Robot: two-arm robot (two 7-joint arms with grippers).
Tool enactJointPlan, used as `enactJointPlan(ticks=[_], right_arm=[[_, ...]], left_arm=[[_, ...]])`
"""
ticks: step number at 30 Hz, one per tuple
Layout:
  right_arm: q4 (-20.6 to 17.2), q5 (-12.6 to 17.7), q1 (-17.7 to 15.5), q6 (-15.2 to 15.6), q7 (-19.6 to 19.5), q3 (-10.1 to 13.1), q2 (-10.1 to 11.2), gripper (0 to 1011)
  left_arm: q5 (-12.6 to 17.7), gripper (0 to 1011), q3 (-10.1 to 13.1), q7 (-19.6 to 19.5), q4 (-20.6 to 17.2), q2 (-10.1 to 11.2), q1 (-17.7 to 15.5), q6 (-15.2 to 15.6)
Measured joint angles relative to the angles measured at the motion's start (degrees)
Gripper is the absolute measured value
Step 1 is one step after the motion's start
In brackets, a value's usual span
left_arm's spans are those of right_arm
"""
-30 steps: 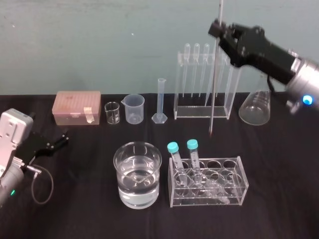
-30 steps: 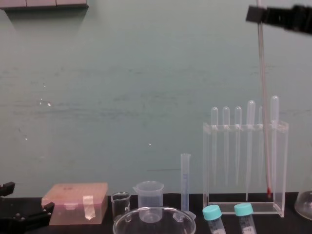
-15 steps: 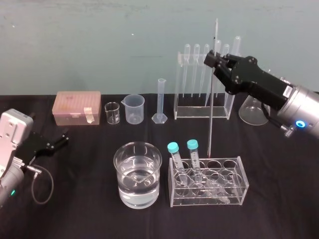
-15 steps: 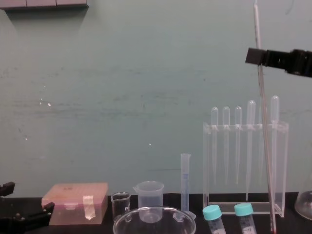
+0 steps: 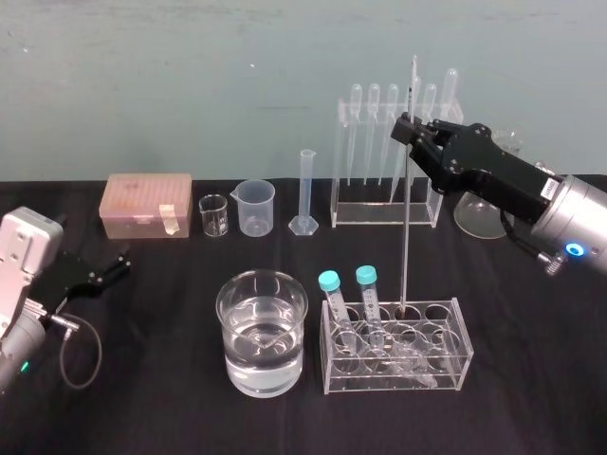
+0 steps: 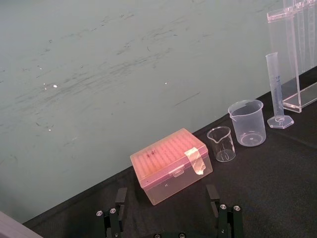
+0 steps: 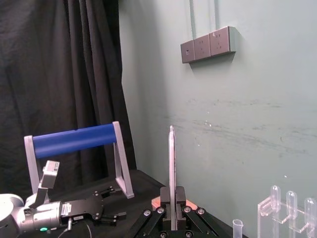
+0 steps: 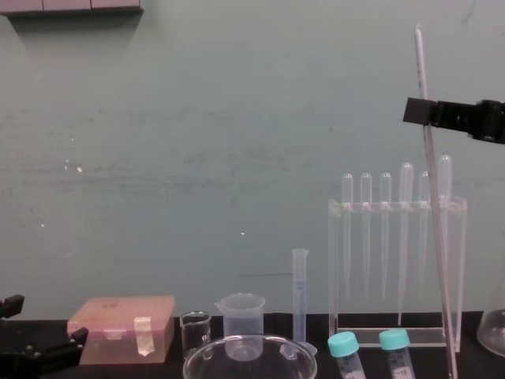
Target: Hold the thermometer with one hand and immerse one end into the beaker, then reinsert it into the test tube rack.
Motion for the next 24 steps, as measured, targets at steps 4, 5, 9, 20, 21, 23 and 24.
enactJointPlan(ticks=[4, 5, 9, 20, 21, 23, 24], right_arm=[[0.1, -0.5, -0.5, 0.0, -0.2, 0.3, 0.0, 58], [0.2, -0.7, -0.5, -0.1, -0.2, 0.3, -0.1, 58], [1.0, -1.7, -0.7, -0.5, -0.3, 0.1, -0.5, 58], [3.0, -3.1, -1.0, 0.4, -0.2, -0.9, -1.6, 58], [3.1, -3.2, -1.0, 0.5, -0.2, -0.9, -1.7, 58], [3.3, -3.3, -1.0, 0.6, -0.1, -1.0, -1.8, 58], [3.4, -3.5, -1.1, 0.7, -0.1, -1.1, -1.9, 58]], left_arm=[[0.0, 1008, 0.0, 0.0, 0.0, 0.0, 0.0, 0.0], [0.0, 1008, 0.0, 0.0, 0.0, 0.0, 0.0, 0.0], [0.0, 1008, 0.0, 0.0, 0.0, 0.0, 0.0, 0.0], [0.0, 1008, 0.0, 0.0, 0.0, 0.0, 0.0, 0.0], [0.0, 1008, 0.0, 0.0, 0.0, 0.0, 0.0, 0.0], [0.0, 1008, 0.0, 0.0, 0.0, 0.0, 0.0, 0.0], [0.0, 1008, 0.0, 0.0, 0.0, 0.0, 0.0, 0.0]])
